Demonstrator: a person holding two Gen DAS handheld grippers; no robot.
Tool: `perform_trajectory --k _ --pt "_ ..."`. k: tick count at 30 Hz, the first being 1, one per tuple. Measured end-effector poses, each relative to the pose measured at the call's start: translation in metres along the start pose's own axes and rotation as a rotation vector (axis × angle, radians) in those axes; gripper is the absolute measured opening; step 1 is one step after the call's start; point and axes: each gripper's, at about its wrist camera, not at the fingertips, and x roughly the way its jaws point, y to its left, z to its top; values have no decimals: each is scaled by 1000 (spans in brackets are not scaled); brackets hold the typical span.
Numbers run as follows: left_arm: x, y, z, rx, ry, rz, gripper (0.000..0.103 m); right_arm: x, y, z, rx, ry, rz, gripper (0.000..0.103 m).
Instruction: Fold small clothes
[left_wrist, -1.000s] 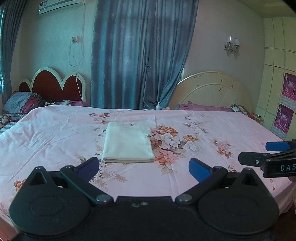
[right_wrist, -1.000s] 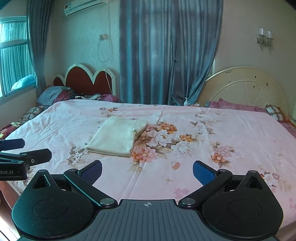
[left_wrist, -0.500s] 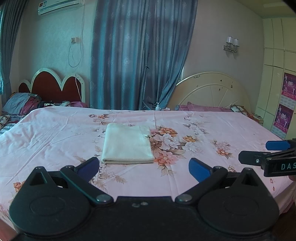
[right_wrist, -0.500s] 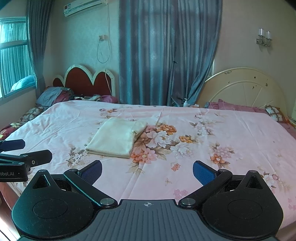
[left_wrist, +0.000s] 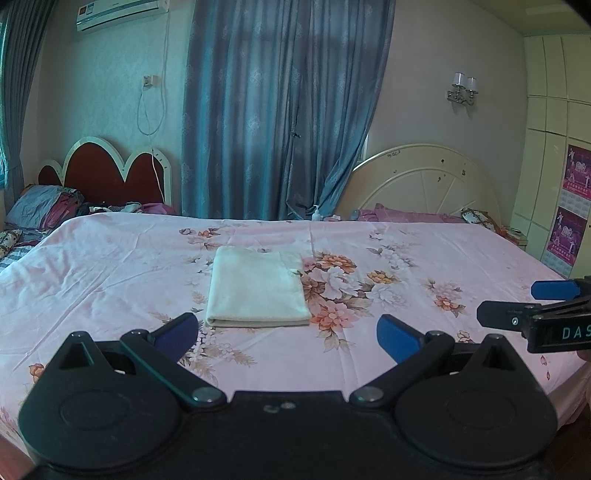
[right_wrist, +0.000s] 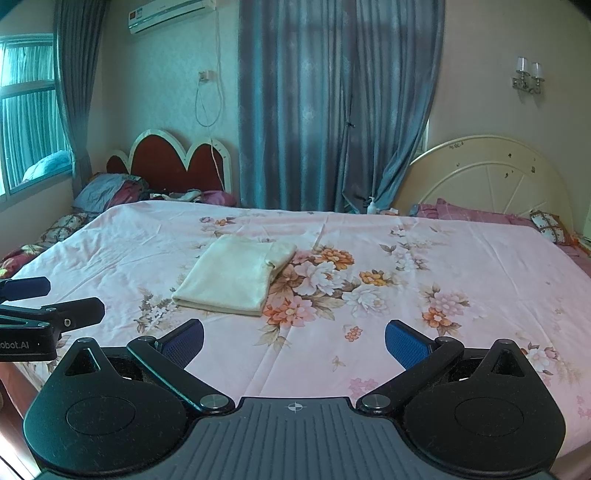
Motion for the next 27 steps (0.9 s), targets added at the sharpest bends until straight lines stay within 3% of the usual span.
perform_trajectory --k 27 --pt "2 8 6 7 -10 -2 101 2 3 3 -4 -2 5 103"
